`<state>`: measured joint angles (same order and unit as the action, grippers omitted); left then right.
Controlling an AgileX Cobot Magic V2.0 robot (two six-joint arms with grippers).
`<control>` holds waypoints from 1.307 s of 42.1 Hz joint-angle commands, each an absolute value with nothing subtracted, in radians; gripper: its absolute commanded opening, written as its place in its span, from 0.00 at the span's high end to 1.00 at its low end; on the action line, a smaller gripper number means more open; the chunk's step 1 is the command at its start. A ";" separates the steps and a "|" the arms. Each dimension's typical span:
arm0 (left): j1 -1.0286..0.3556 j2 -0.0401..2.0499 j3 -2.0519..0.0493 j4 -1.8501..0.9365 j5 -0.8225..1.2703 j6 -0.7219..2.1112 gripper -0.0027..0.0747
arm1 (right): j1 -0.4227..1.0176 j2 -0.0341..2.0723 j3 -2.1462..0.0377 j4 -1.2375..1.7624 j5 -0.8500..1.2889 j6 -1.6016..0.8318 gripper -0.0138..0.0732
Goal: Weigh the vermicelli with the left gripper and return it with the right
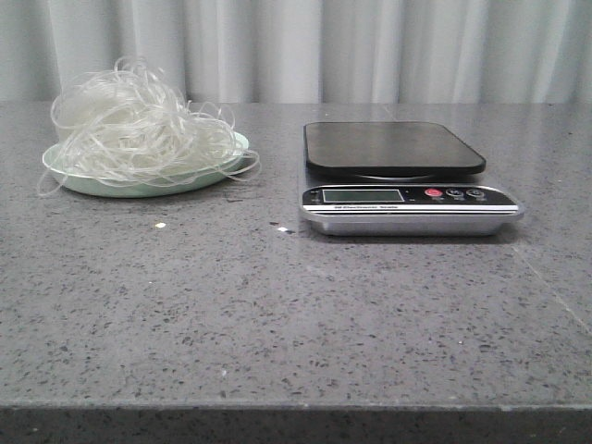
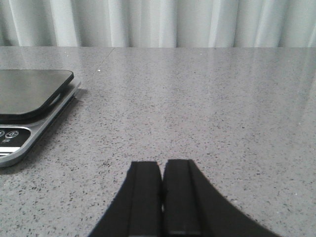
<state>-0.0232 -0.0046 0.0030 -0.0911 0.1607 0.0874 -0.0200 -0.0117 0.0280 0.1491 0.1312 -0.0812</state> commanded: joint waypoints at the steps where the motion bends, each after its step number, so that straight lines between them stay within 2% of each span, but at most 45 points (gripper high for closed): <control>1: -0.026 -0.024 0.011 -0.103 0.085 0.082 0.79 | -0.027 -0.027 0.020 0.155 0.046 -0.086 0.67; 41: -0.026 -0.024 0.011 -0.104 0.046 0.082 0.79 | -0.027 -0.027 0.020 0.155 0.046 -0.086 0.67; 49: -0.026 -0.024 0.011 -0.107 -0.088 0.082 0.79 | -0.027 -0.027 0.020 0.155 0.046 -0.086 0.67; 55: -0.026 -0.024 0.009 -0.107 -0.358 0.082 0.79 | -0.027 -0.027 0.020 0.155 0.046 -0.086 0.67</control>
